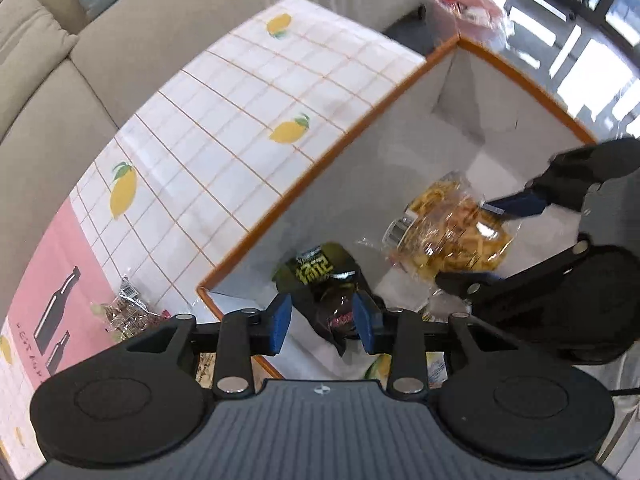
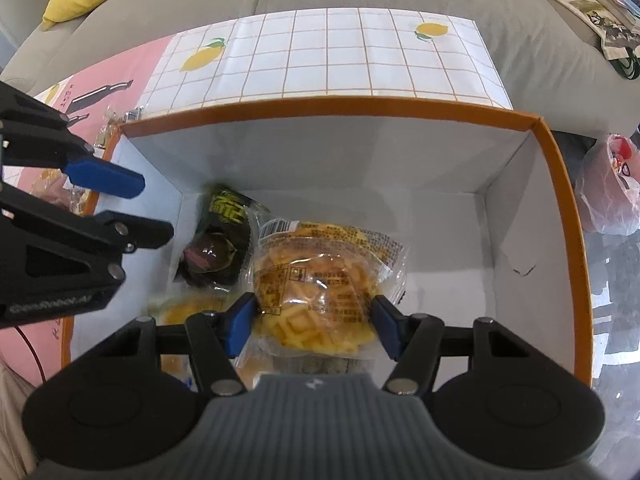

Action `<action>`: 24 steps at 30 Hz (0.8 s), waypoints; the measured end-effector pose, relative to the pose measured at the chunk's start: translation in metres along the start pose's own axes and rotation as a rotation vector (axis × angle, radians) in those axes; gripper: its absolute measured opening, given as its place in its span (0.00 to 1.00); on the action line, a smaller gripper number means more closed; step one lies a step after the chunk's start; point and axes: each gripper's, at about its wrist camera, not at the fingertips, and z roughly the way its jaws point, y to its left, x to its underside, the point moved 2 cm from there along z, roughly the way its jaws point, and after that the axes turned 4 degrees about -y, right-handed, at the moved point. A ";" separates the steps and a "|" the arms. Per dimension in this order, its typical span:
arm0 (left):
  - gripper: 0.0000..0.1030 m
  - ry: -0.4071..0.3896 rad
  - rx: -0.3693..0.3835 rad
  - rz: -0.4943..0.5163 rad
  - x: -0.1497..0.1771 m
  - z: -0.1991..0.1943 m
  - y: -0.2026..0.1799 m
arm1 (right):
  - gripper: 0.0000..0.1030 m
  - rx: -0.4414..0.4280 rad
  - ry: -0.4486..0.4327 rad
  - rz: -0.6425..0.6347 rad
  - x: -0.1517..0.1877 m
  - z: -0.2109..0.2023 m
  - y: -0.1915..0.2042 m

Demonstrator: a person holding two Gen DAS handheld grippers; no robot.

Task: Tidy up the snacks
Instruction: 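Open both grippers to release the two bags into the box, then move both grippers back toward the remaining snacks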

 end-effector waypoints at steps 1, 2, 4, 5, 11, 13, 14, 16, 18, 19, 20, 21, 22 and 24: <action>0.42 -0.015 0.008 -0.018 0.001 -0.005 0.003 | 0.59 -0.002 -0.003 0.005 -0.001 0.000 0.000; 0.42 -0.029 0.012 -0.036 0.002 -0.010 0.008 | 0.59 -0.005 -0.004 0.011 -0.003 0.001 -0.001; 0.44 -0.054 0.011 -0.072 0.001 -0.017 0.014 | 0.59 0.004 -0.008 0.024 -0.006 0.004 -0.001; 0.45 -0.066 0.010 -0.091 0.002 -0.021 0.017 | 0.60 0.014 -0.009 0.025 -0.008 0.007 -0.001; 0.49 -0.092 0.016 -0.145 0.008 -0.026 0.025 | 0.60 0.029 0.008 0.045 -0.017 0.028 0.004; 0.49 -0.086 0.013 -0.144 0.011 -0.025 0.027 | 0.61 0.028 0.021 0.057 -0.017 0.032 0.006; 0.49 -0.081 0.014 -0.143 0.013 -0.025 0.027 | 0.63 0.029 0.029 0.062 -0.017 0.034 0.007; 0.49 -0.076 0.015 -0.145 0.016 -0.024 0.028 | 0.63 0.041 0.044 0.071 -0.016 0.038 0.008; 0.49 -0.070 0.014 -0.149 0.020 -0.024 0.030 | 0.71 0.046 0.054 0.077 -0.015 0.039 0.008; 0.49 -0.070 0.014 -0.152 0.021 -0.024 0.030 | 0.74 0.045 0.056 0.086 -0.015 0.038 0.007; 0.49 -0.069 0.013 -0.154 0.023 -0.025 0.031 | 0.76 0.042 0.056 0.094 -0.014 0.038 0.007; 0.50 -0.067 0.011 -0.155 0.025 -0.026 0.031 | 0.76 0.040 0.055 0.103 -0.014 0.036 0.006; 0.51 -0.065 0.008 -0.157 0.026 -0.027 0.031 | 0.76 0.044 0.054 0.107 -0.015 0.035 0.006; 0.51 -0.069 0.005 -0.157 0.031 -0.030 0.031 | 0.76 0.065 0.054 0.108 -0.014 0.032 0.007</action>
